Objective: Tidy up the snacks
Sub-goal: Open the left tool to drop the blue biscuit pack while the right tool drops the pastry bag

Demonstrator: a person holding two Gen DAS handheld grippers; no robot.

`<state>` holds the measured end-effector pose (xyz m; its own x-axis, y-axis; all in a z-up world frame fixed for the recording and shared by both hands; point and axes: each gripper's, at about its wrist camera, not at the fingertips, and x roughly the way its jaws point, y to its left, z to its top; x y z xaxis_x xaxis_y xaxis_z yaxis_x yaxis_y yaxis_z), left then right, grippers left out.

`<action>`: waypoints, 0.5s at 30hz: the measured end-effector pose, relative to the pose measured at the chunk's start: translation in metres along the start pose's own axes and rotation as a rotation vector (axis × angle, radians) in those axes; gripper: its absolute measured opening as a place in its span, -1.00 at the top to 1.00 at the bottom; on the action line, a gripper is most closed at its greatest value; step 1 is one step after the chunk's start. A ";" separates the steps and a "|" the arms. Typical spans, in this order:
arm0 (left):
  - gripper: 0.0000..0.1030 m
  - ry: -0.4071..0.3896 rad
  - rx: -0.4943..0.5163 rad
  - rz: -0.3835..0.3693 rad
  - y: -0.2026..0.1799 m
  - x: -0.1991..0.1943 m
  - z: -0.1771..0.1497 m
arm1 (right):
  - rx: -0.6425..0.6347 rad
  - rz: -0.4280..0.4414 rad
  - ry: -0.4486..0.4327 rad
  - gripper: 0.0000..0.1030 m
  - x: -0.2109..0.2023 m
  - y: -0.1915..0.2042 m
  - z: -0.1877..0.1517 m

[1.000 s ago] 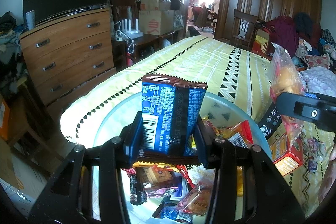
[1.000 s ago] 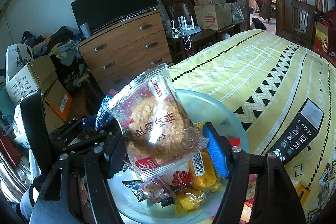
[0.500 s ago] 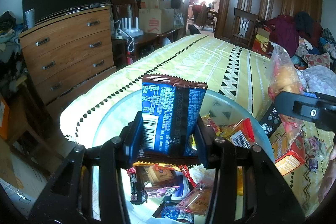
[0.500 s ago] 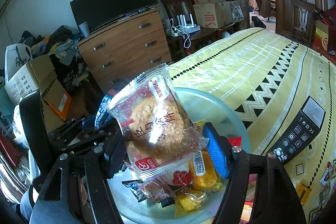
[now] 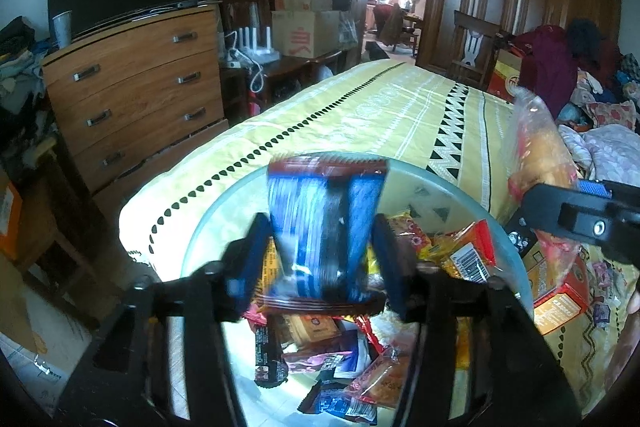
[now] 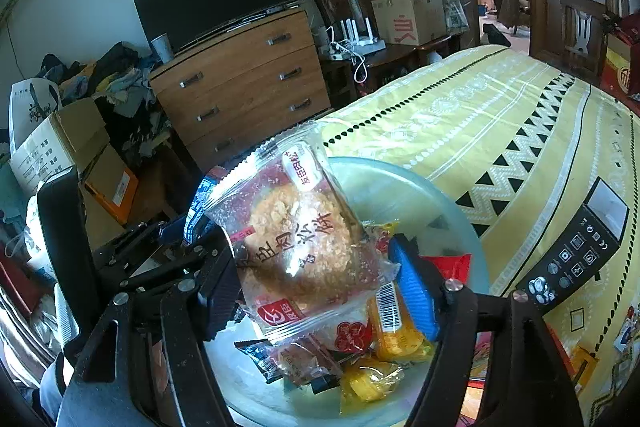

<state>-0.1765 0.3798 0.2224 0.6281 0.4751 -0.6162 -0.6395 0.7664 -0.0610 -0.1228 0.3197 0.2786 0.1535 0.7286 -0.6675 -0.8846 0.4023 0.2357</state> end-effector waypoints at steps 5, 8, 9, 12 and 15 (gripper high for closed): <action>-0.57 -0.015 -0.020 0.016 0.005 -0.003 -0.001 | 0.009 0.003 0.000 -0.53 0.002 0.001 -0.001; -0.72 -0.027 -0.024 0.027 0.005 -0.006 -0.001 | 0.013 0.009 -0.010 -0.55 -0.003 0.000 -0.001; -0.78 -0.031 -0.024 0.030 0.003 -0.007 -0.002 | 0.013 0.013 -0.014 -0.55 -0.005 0.000 -0.002; -0.85 -0.048 -0.011 0.016 -0.006 -0.013 -0.003 | 0.017 0.016 -0.047 -0.55 -0.020 -0.003 -0.011; -0.85 -0.075 0.033 -0.039 -0.032 -0.023 -0.004 | 0.031 -0.008 -0.128 -0.64 -0.053 -0.016 -0.032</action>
<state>-0.1722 0.3432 0.2356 0.6845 0.4750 -0.5531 -0.6000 0.7979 -0.0573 -0.1312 0.2572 0.2880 0.2172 0.7890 -0.5747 -0.8695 0.4239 0.2534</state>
